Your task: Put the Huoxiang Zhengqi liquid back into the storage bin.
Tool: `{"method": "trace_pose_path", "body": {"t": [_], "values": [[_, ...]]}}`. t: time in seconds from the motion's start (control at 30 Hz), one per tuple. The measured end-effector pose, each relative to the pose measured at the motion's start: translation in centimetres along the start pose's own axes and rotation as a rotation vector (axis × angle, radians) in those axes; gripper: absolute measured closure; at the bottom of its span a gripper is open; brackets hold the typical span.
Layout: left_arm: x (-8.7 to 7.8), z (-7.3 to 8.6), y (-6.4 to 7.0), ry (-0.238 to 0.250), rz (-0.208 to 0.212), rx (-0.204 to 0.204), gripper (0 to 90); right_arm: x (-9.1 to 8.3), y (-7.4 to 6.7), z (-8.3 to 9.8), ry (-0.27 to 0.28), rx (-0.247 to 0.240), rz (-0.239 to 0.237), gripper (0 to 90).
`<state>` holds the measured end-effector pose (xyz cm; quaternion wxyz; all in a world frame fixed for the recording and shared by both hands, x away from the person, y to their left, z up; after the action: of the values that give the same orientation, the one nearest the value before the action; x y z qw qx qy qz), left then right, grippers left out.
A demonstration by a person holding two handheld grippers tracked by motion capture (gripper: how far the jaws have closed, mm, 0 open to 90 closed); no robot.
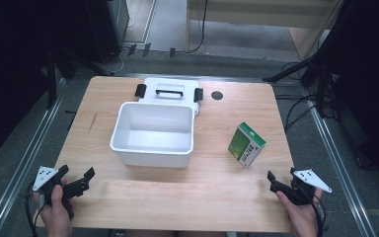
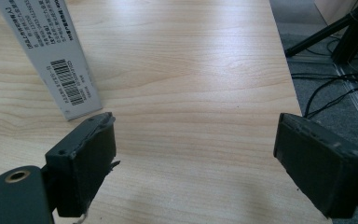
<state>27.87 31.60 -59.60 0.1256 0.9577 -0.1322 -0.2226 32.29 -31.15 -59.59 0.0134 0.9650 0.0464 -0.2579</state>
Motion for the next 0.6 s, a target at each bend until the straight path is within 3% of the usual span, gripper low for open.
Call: {"method": "trace_pose_path", "body": {"t": [0.6], "values": [[0.23, -0.01, 0.1, -0.008, 0.018, -0.004, 0.0, 0.24, -0.14, 0.18, -0.028, -0.007, -0.013, 13.4]]}}
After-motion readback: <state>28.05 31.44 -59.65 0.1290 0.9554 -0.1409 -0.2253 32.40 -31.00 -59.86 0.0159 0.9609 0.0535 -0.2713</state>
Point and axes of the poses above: each handheld gripper's, and its own axes: x roughly forward along the jaws, z roughly out of its underside, y roughly to its right, the point moved 10 cm from there along x, roughly forward along the jaws, and after that the axes turned 7 degrees about z, right-handed, at the moved point
